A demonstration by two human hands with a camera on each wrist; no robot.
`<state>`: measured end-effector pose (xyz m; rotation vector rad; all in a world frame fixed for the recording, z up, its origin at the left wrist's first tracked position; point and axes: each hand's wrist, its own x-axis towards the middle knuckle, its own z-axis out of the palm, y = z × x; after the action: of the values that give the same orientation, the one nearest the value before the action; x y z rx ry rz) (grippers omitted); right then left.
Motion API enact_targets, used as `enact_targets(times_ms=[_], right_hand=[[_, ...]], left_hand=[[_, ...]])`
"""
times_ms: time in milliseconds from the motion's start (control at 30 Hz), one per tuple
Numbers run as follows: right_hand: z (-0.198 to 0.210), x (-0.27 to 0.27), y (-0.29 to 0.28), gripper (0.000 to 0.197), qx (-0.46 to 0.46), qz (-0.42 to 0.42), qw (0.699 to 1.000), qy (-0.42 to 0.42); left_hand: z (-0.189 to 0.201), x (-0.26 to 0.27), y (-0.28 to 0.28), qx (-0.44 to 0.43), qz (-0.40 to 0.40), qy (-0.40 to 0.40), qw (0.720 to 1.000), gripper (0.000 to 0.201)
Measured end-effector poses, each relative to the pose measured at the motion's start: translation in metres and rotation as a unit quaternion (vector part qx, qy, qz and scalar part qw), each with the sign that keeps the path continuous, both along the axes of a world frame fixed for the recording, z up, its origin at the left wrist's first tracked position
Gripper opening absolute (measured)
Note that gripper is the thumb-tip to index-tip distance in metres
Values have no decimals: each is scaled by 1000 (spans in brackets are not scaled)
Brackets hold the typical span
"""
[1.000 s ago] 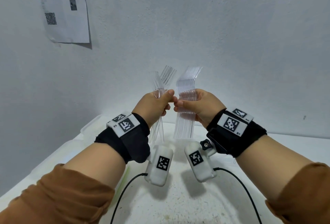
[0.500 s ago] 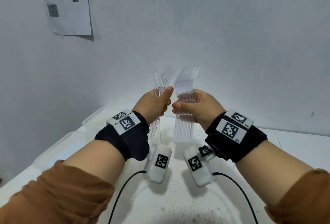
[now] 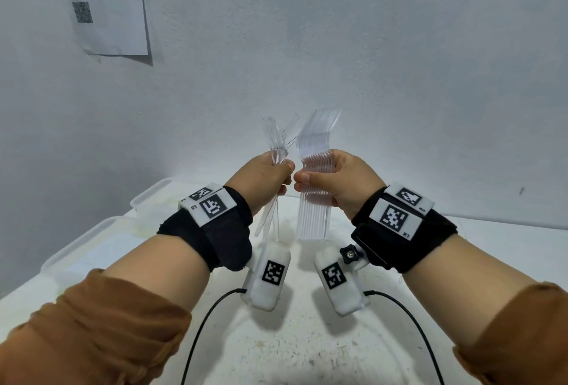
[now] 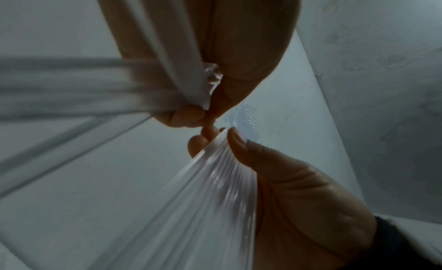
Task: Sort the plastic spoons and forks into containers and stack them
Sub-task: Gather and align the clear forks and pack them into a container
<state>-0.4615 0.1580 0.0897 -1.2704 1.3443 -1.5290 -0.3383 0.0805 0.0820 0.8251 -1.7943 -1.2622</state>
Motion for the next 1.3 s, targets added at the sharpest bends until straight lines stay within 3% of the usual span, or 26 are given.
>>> enact_targets(times_ms=[100,233,500,667,900,1033,1300], right_hand=[[2,-4,5,18,-5,-6,1000,2],[6,-9,9,20,-10,-19,1000,-5],[5,-9,10,20,1,-27,1000,10],[4,-9,8,19,5,-32,999,17],[6,-10,5,21,16,-39,999,32],[9,-12,5,25,22,-42,998,35],[8,-11,2,23,18,-50,998,40]], left_hand=[[0,-5,5,2,-20,36,999,8],[0,-11,8,8,-31,64,997,27],[0,-21,10,13,-65,93,993,41],[-1,-21,10,8,-76,99,992,38],[-3,-21,6,4,-67,93,993,17],[-2,-22,7,-1,-50,88,995,31],[0,-19,8,3,-36,74,997,33]])
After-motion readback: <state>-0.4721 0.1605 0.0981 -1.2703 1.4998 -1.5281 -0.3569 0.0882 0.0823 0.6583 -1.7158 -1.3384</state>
